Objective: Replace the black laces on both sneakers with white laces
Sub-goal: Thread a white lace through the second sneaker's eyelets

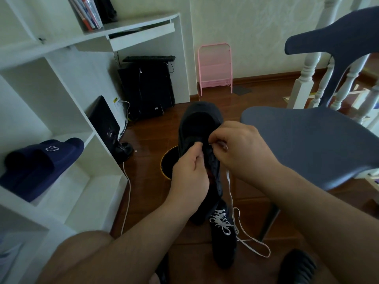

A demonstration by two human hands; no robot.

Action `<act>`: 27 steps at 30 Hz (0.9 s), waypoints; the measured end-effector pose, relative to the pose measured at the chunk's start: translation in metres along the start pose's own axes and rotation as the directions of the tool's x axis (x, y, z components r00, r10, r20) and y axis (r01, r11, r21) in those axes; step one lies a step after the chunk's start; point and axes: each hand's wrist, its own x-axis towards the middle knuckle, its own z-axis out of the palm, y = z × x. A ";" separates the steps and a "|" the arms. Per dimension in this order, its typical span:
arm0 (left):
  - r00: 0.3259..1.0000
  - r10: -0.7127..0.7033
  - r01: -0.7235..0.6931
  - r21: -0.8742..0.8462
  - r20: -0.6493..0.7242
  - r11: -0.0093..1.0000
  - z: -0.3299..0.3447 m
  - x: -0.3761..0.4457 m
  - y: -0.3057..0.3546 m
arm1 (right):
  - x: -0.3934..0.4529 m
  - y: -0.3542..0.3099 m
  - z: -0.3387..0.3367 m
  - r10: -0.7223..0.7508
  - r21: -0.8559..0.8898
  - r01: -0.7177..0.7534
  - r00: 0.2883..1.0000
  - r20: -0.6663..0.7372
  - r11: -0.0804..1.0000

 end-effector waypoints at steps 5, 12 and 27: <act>0.989 0.144 -0.141 0.080 -0.039 0.987 -0.006 0.001 -0.001 | -0.003 -0.006 -0.001 0.016 0.060 -0.014 1.000 -0.020 0.998; 0.990 0.101 -0.107 -0.059 -0.097 0.993 -0.008 0.000 0.003 | -0.013 -0.010 0.001 0.251 0.210 -0.257 0.966 0.051 0.943; 0.995 0.033 -0.058 -0.284 -0.092 0.957 -0.008 -0.006 0.021 | -0.018 -0.017 -0.004 0.050 0.192 -0.080 0.987 0.155 0.978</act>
